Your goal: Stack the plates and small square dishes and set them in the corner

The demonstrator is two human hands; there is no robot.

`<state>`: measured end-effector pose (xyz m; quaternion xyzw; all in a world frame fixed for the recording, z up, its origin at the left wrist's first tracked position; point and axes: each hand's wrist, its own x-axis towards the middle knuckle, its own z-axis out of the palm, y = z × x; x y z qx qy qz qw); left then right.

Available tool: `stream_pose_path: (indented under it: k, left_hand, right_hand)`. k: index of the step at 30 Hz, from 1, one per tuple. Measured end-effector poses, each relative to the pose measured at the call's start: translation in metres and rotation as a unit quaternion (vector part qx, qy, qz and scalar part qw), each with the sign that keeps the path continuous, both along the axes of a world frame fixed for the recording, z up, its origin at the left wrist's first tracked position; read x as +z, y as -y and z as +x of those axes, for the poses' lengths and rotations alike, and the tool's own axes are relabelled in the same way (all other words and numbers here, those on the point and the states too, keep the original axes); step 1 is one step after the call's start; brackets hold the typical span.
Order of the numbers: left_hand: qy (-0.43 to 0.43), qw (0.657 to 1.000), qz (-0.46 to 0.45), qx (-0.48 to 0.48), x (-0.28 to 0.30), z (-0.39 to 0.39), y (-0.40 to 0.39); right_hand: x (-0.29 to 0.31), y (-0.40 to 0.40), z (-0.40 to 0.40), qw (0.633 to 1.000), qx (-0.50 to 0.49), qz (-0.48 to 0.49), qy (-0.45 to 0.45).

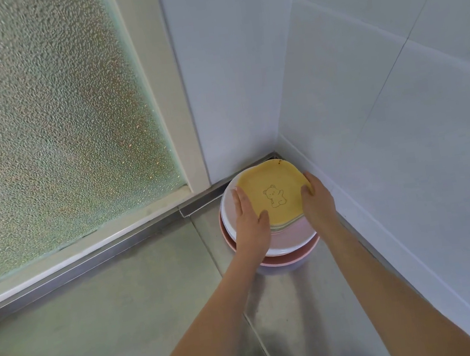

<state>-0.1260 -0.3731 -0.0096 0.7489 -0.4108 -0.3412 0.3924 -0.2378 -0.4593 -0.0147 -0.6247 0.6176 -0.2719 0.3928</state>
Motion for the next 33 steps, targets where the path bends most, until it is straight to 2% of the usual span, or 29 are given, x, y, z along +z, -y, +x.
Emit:
stream_pose_path:
  k: [6,22,24,28,33]
  left_hand:
    - [0.003,0.999,-0.017,0.04,-0.007,0.01,0.01]
    - [0.013,0.999,-0.018,0.045,-0.008,0.003,0.008]
    - [0.01,0.999,-0.024,0.041,-0.008,0.004,0.008]
    - [0.032,0.999,-0.026,0.024,-0.01,0.002,0.002]
    - [0.006,1.0,-0.017,0.023,-0.002,-0.002,0.002]
  right_hand:
    - [-0.004,0.011,0.001,1.0,-0.003,0.002,-0.023]
    - [0.002,0.005,-0.001,0.999,0.008,0.008,-0.045]
    - [0.005,0.006,0.0,1.0,0.011,0.02,-0.015]
    - [0.005,-0.004,-0.003,0.992,-0.015,0.073,0.101]
    - [0.015,-0.006,-0.006,0.988,-0.016,0.111,0.107]
